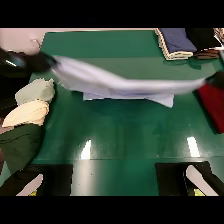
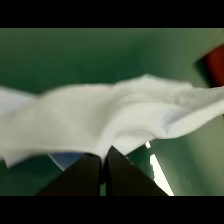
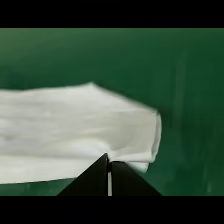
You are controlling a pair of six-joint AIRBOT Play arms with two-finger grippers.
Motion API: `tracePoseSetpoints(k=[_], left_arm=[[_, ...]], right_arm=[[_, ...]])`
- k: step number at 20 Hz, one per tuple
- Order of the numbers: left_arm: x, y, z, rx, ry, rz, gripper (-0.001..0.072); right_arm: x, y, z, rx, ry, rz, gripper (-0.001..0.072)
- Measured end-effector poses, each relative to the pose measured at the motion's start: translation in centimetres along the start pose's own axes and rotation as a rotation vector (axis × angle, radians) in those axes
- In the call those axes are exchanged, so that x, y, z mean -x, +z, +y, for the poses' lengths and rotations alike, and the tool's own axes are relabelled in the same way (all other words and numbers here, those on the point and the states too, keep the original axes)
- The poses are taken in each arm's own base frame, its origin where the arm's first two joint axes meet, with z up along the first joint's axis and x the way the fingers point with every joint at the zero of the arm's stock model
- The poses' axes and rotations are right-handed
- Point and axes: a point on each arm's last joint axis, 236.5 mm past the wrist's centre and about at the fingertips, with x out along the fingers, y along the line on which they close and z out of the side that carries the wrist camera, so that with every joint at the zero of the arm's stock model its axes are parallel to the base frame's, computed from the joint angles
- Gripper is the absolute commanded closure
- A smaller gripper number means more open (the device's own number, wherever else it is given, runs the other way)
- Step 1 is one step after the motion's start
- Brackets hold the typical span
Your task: Fold the shirts.
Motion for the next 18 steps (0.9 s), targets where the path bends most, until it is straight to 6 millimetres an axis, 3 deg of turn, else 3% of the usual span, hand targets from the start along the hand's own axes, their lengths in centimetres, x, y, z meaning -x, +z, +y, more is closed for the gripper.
tracePoseSetpoints(k=[2, 4, 7, 9, 11, 13, 15, 18], left_arm=[[6.9, 6.5, -4.6, -0.119, -0.009, -0.211, 0.0685], [13.8, 10.7, -8.4, -0.212, 0.003, -0.391, 0.0685], [21.3, 13.7, -11.6, -0.292, 0.038, -0.581, 0.0686], [23.5, 14.6, -11.9, -0.308, 0.070, -0.640, 0.0686], [23.0, 14.6, -11.2, -0.297, 0.092, -0.631, 0.0685], [19.8, 13.8, -8.6, -0.254, 0.128, -0.549, 0.0684], [14.4, 11.7, -5.0, -0.191, 0.162, -0.399, 0.0684], [4.5, 6.3, 1.8, -0.071, 0.208, -0.120, 0.0683]], right_arm=[[6.8, 5.1, 3.8, 0.120, -0.022, -0.198, 0.0695], [13.2, 8.3, 7.1, 0.214, -0.060, -0.359, 0.0695], [20.2, 10.4, 10.2, 0.293, -0.123, -0.498, 0.0695], [22.8, 10.9, 11.3, 0.311, -0.147, -0.541, 0.0696], [23.4, 11.1, 11.2, 0.301, -0.164, -0.537, 0.0696], [22.3, 11.1, 10.4, 0.274, -0.165, -0.497, 0.0696], [19.1, 10.9, 8.5, 0.225, -0.154, -0.406, 0.0696], [11.1, 9.7, 5.3, 0.149, -0.108, -0.190, 0.0696]])
